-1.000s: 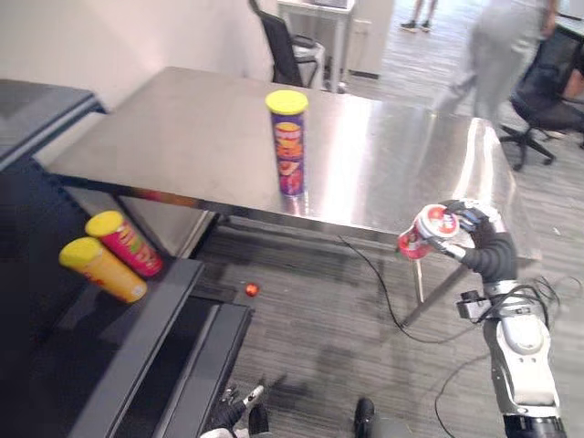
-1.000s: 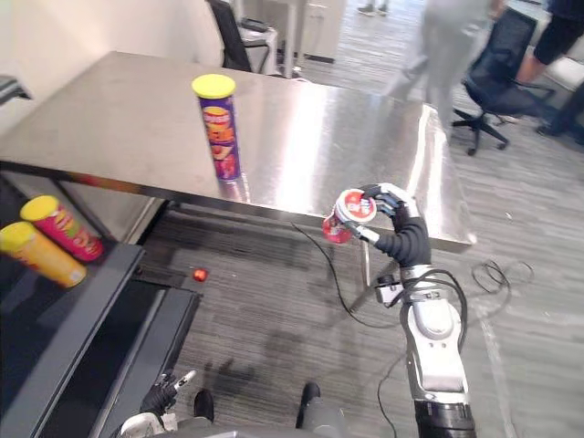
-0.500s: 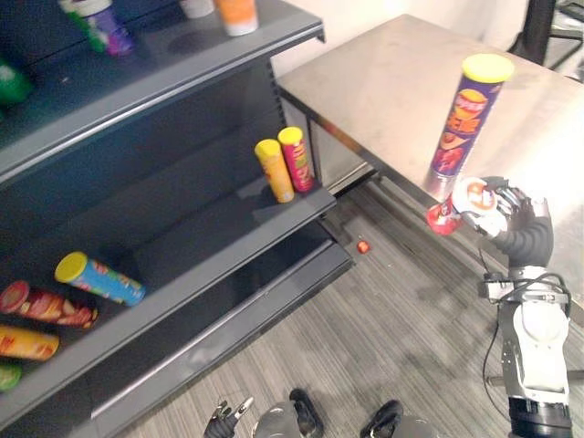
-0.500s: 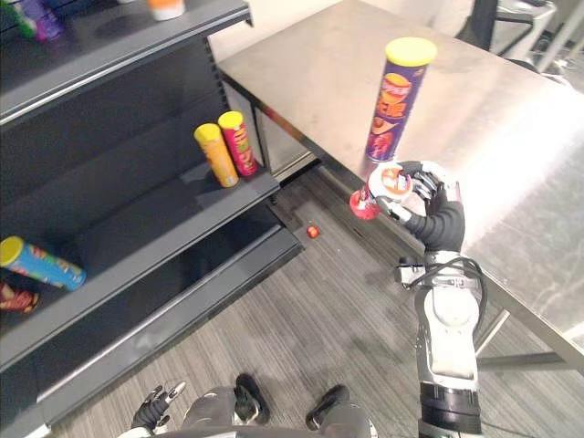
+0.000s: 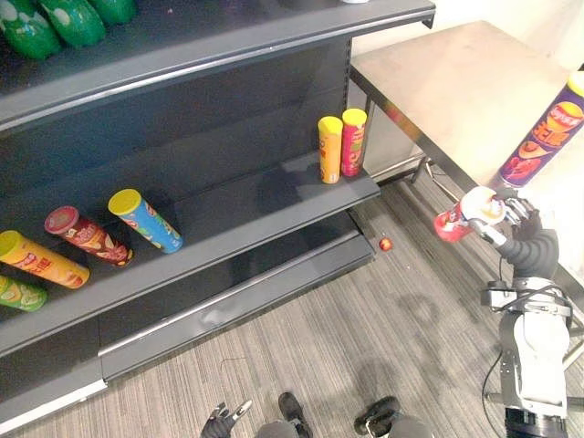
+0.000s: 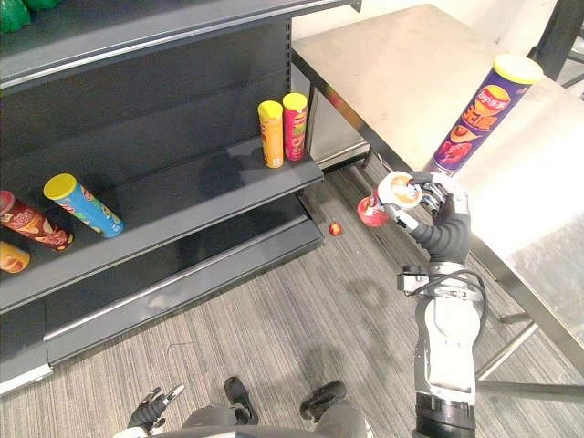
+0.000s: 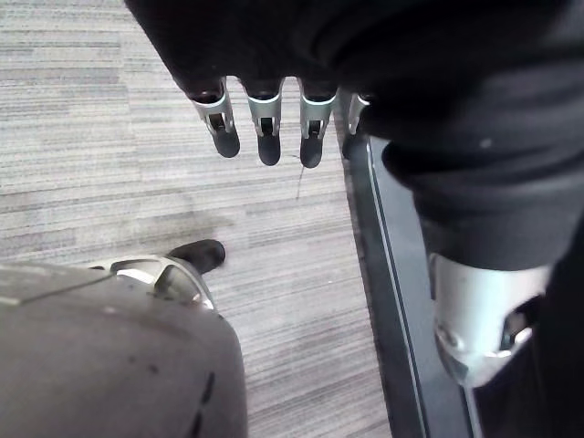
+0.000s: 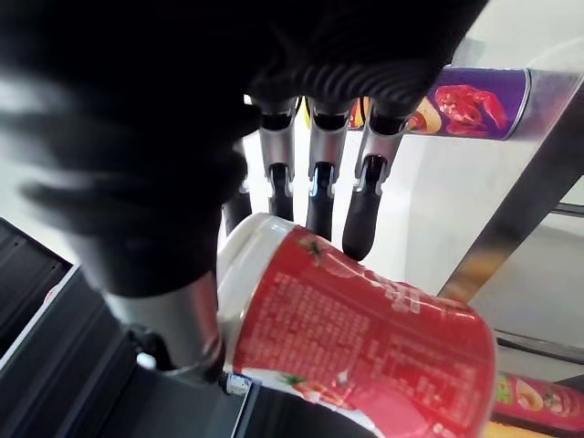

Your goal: Put the gum and the chips on the shelf.

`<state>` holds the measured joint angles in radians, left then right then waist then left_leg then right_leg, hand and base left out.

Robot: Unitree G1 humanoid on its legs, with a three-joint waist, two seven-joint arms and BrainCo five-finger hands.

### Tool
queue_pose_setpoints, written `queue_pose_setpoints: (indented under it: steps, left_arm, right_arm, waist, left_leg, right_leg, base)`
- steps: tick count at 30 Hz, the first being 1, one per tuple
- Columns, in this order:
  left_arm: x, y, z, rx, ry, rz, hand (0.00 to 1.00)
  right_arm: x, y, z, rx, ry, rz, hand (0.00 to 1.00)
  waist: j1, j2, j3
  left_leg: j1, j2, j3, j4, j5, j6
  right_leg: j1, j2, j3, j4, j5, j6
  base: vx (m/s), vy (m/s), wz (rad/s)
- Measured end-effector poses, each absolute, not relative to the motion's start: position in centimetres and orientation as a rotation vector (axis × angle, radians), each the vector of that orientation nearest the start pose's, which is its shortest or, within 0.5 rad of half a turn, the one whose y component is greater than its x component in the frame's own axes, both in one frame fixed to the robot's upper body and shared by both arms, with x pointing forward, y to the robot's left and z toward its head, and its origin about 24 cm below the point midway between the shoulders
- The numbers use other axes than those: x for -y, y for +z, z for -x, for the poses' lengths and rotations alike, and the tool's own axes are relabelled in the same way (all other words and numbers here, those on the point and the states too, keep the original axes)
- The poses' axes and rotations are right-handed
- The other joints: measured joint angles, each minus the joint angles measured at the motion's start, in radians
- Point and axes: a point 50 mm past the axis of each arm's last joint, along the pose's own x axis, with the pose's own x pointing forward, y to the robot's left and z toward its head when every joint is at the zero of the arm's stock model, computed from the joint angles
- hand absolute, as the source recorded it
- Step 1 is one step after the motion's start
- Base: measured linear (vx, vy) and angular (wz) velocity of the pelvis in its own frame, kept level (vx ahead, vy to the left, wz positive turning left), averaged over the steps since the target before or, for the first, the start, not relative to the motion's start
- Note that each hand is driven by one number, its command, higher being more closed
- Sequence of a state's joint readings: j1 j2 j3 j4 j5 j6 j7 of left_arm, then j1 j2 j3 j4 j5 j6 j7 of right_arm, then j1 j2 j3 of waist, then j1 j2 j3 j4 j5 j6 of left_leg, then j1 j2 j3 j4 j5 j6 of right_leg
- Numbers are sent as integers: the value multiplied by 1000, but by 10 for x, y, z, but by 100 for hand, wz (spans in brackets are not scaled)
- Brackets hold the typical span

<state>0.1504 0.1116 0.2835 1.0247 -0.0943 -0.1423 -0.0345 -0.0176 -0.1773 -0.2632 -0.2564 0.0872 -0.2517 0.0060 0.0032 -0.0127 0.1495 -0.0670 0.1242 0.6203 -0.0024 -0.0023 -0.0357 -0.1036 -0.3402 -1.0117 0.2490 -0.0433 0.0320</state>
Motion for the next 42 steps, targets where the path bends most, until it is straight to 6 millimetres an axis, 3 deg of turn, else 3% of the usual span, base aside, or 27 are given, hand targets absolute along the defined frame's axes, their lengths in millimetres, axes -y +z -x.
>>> queue_pose_setpoints:
  steps: [12,19,23,25,27,28,29,31,32,34,36,37,38,39,42]
  left_arm:
    - [-236,-153,-75,-974,417,143,0]
    - [-239,-152,-76,-960,437,153,0]
    - [-240,-150,-78,-941,450,164,0]
    - [-240,-150,-78,-941,451,163,0]
    - [-240,-150,-76,-946,447,156,0]
    - [-238,-150,-76,-951,424,136,0]
    - [-237,-150,-77,-957,401,113,0]
    - [-239,-150,-80,-957,401,100,0]
    - [-239,-150,-80,-960,409,100,0]
    - [-239,-151,-81,-965,411,101,0]
    - [-243,-151,-79,-973,418,93,0]
    - [-250,-150,-77,-978,426,75,0]
    - [-248,-151,-77,-985,426,80,0]
    - [-239,-154,-73,-1000,430,115,0]
    - [-230,-159,-65,-1026,451,162,0]
  right_arm:
    - [224,133,-238,512,-156,148,100]
    - [209,137,-245,533,-84,138,100]
    - [198,141,-259,541,-46,130,100]
    - [197,141,-259,539,-42,130,100]
    - [200,139,-259,519,-54,143,100]
    - [203,139,-258,515,-60,167,100]
    - [204,137,-257,506,-62,177,100]
    - [205,132,-255,483,-64,179,100]
    - [205,132,-255,483,-64,179,100]
    - [203,132,-255,484,-60,178,100]
    - [202,132,-255,486,-57,176,100]
    - [202,133,-253,491,-57,176,100]
    - [203,133,-253,492,-59,177,100]
    - [203,137,-255,508,-60,176,100]
    - [209,133,-252,490,-85,181,100]
  waist:
    - [2,-2,1]
    - [17,-24,13]
    - [55,-37,21]
    - [60,-37,21]
    - [53,-32,21]
    - [44,-22,24]
    - [22,-3,34]
    - [11,2,40]
    - [9,-2,38]
    - [1,-4,38]
    - [-3,-30,28]
    - [-3,-71,17]
    - [3,-70,15]
    - [18,-27,17]
    - [20,6,13]
  left_leg:
    - [19,0,3,-85,53,-1]
    - [18,-1,0,-86,52,-1]
    - [-23,21,0,17,-20,3]
    - [-19,13,-8,13,-28,6]
    - [6,-11,-55,-30,-23,14]
    - [22,-16,-94,-37,-17,27]
    - [11,-3,-157,-31,-15,41]
    - [21,11,-236,-43,-10,47]
    - [35,6,-279,-48,-10,43]
    - [50,0,-348,-49,-1,18]
    - [51,-24,-421,-51,7,-1]
    - [59,-55,-470,-68,14,-22]
    - [66,-53,-486,-82,21,-34]
    - [60,-13,-504,-94,24,-56]
    - [51,39,-537,-95,34,-87]
  right_leg:
    - [-11,37,21,-22,3,-1]
    - [-5,42,25,-45,8,3]
    - [8,46,32,-78,39,6]
    - [15,37,35,-73,48,10]
    - [9,8,127,3,56,6]
    - [-50,-12,319,114,57,-46]
    - [-113,46,574,171,5,-27]
    - [-125,156,811,103,-40,2]
    - [-123,185,877,52,-35,9]
    - [-124,207,929,-10,-17,36]
    - [-135,209,998,-55,19,61]
    - [-136,185,1016,-67,61,82]
    - [-122,180,1010,-65,24,95]
    - [-100,211,964,-98,19,82]
    - [-57,252,889,-128,10,57]
  base:
    - [6,-11,0]
    - [-4,-10,0]
    - [-31,13,-2]
    - [2,91,16]
    - [47,116,46]
    - [126,132,84]
    - [113,108,99]
    - [129,-7,119]
    - [141,-63,117]
    - [157,-108,135]
    - [185,-171,145]
    - [160,-197,112]
    - [230,-290,103]
    - [167,-233,49]
    - [125,-178,57]
